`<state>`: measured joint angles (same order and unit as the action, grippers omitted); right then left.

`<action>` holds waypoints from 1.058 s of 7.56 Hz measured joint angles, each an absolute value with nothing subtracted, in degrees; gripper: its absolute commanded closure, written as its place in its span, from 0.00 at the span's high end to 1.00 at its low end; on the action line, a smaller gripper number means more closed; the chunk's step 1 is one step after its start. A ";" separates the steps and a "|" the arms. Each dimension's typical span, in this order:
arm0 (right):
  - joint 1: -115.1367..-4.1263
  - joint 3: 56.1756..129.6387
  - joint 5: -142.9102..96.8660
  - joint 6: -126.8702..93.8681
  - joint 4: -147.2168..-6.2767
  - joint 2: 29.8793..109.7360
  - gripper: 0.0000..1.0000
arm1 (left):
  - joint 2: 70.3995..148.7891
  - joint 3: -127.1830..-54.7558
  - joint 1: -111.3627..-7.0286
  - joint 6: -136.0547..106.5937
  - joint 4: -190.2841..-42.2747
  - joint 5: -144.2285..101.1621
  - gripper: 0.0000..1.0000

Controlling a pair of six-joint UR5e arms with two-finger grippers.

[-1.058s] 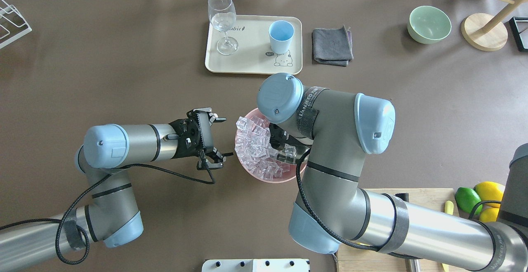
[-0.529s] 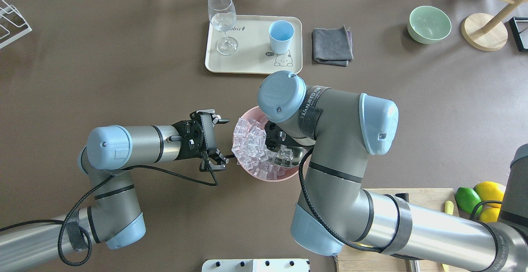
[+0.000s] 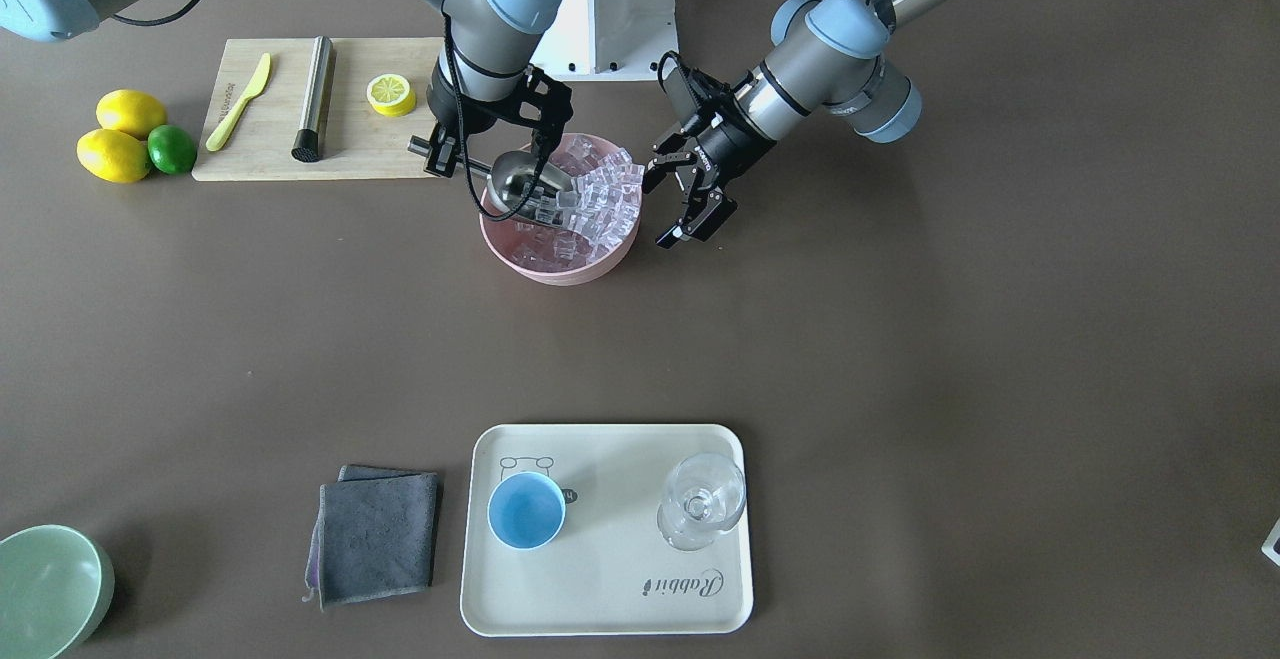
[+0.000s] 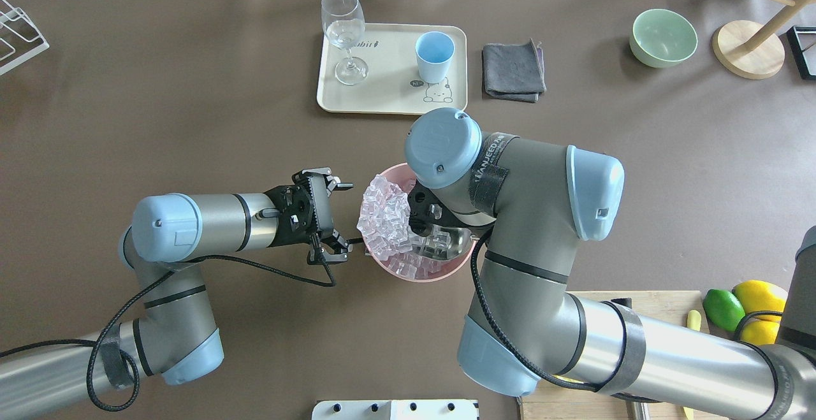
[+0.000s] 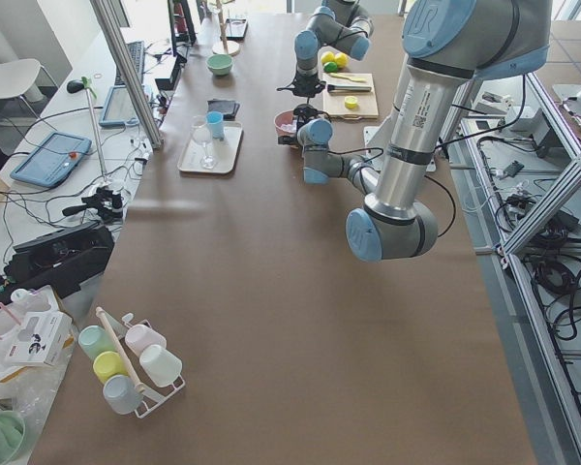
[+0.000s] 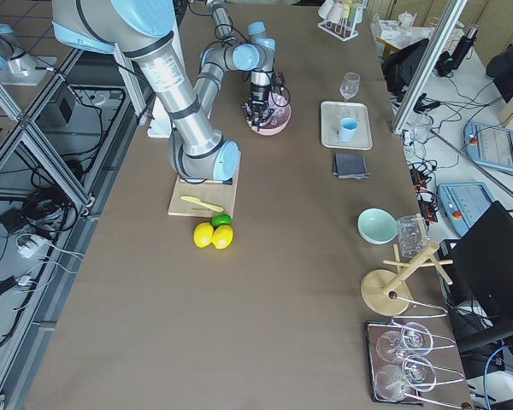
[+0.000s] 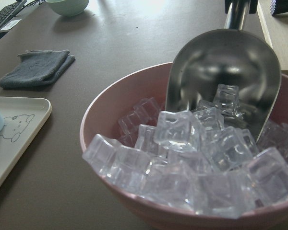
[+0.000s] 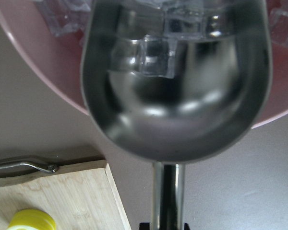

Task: Put ice in cup with scoop
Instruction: 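Drag the scoop through the ice and tilt it up to fill it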

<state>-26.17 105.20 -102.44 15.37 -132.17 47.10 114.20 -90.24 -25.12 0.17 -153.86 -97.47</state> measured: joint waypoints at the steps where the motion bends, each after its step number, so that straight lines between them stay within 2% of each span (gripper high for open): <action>1: -26.18 106.14 -102.48 15.40 -131.76 47.59 0.00 | 113.89 -90.60 -25.18 0.17 -153.88 -97.43 0.99; 8: -30.21 110.04 -109.91 17.52 -122.12 53.60 0.00 | 112.00 -92.99 -25.15 0.33 -153.85 -96.40 0.99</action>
